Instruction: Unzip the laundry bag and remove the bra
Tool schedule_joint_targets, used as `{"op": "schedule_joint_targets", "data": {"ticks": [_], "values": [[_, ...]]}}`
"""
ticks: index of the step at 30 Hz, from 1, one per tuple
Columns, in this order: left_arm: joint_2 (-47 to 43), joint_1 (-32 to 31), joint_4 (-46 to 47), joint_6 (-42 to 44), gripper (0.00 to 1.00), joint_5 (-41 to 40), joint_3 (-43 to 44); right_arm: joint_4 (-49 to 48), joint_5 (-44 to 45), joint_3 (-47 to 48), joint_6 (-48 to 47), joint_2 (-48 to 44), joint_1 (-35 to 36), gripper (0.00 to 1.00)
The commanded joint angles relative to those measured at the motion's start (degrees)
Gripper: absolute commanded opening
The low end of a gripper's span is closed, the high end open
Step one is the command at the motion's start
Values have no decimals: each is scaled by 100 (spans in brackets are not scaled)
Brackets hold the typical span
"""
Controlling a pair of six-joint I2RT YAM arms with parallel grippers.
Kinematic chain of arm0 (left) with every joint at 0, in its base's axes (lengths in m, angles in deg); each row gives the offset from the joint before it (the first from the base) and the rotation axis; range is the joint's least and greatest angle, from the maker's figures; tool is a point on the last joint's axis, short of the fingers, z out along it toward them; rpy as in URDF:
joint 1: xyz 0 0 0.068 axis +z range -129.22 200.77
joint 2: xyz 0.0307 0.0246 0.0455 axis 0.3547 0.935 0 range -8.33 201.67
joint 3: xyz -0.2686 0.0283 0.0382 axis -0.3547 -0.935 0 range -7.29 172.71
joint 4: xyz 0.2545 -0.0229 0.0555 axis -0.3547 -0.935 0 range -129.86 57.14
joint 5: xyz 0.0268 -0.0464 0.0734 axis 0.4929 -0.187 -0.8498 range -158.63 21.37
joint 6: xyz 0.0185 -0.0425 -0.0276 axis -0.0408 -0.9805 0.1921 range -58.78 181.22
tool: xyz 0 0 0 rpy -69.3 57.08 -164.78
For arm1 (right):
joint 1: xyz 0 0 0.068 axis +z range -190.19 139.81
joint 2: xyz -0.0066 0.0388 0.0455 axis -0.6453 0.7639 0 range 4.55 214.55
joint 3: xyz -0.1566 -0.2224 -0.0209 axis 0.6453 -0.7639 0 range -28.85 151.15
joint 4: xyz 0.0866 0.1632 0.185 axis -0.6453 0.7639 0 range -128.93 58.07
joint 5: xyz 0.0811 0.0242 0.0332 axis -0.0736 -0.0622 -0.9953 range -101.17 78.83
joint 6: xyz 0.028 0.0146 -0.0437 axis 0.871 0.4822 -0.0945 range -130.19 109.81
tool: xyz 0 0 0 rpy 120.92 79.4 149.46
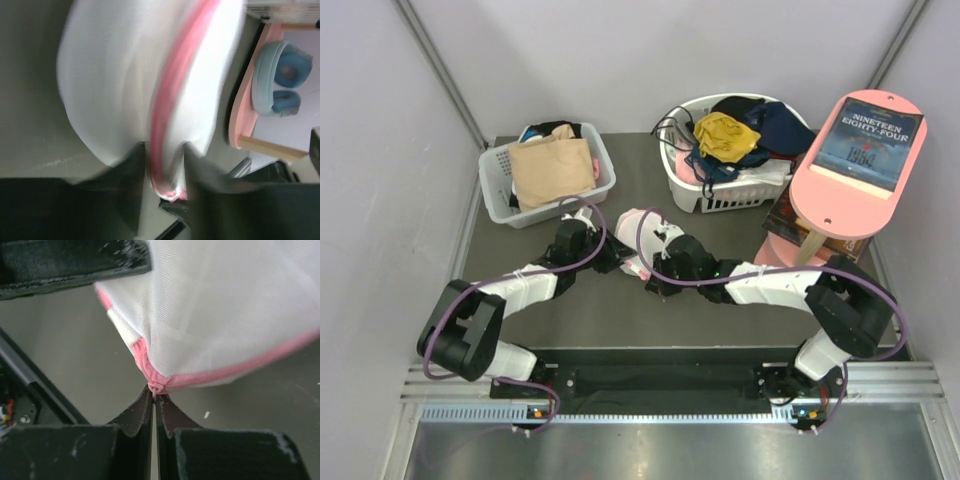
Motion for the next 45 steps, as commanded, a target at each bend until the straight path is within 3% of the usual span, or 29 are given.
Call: {"op": "schedule_joint_targets", "data": {"ticks": [1, 4, 7, 15, 24, 27, 39, 45], "values": [[-84, 151, 391, 265, 53, 77, 218, -682, -552, 45, 311, 77, 112, 0], [-400, 142, -224, 370, 69, -151, 157, -937, -702, 115, 460, 217, 147, 0], [-874, 142, -691, 353, 71, -407, -71, -1017, -834, 316, 496, 419, 191, 0], [-1929, 133, -1034, 28, 70, -592, -678, -1070, -1036, 818, 452, 859, 341, 0], [-2114, 125, -1000, -148, 65, -583, -942, -1114, -992, 862, 469, 877, 385, 0], [-2018, 125, -807, -236, 59, -522, -977, -1114, -983, 844, 469, 859, 402, 0], [-1613, 125, -402, -315, 1, -477, -978, -1140, -975, 695, 461, 754, 411, 0], [-1561, 125, -533, -192, 0, -495, -802, -1000, -887, 581, 443, 710, 403, 0]]}}
